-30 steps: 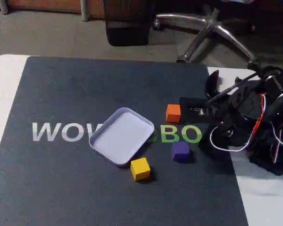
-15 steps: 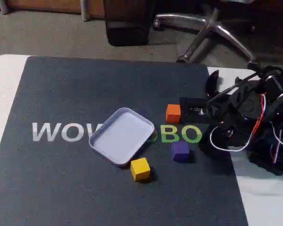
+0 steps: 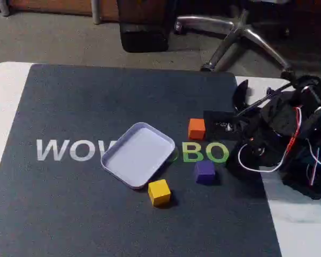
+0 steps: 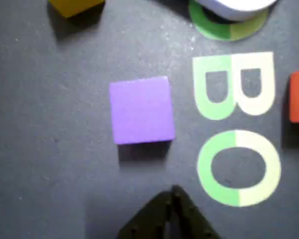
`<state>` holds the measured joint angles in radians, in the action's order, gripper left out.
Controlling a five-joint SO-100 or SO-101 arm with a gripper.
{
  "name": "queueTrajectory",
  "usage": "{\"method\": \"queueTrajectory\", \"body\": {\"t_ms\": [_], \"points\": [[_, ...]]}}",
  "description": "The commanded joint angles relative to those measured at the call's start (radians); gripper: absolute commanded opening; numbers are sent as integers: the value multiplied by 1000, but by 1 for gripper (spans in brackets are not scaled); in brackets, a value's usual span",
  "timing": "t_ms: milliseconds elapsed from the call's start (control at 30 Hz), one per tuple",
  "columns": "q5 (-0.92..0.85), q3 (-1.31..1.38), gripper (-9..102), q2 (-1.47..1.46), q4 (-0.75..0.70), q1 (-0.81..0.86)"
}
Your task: Move blocks one by one until all three blocks are in the tray.
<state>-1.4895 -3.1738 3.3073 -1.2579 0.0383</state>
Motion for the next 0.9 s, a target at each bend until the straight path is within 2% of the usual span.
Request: {"method": "queueTrajectory", "body": {"t_ms": [0, 633, 867], "points": [[3, 3, -7, 3, 0, 3], [3, 3, -6, 2, 0, 17], [-212, 3, -5, 2, -17, 60]]}}
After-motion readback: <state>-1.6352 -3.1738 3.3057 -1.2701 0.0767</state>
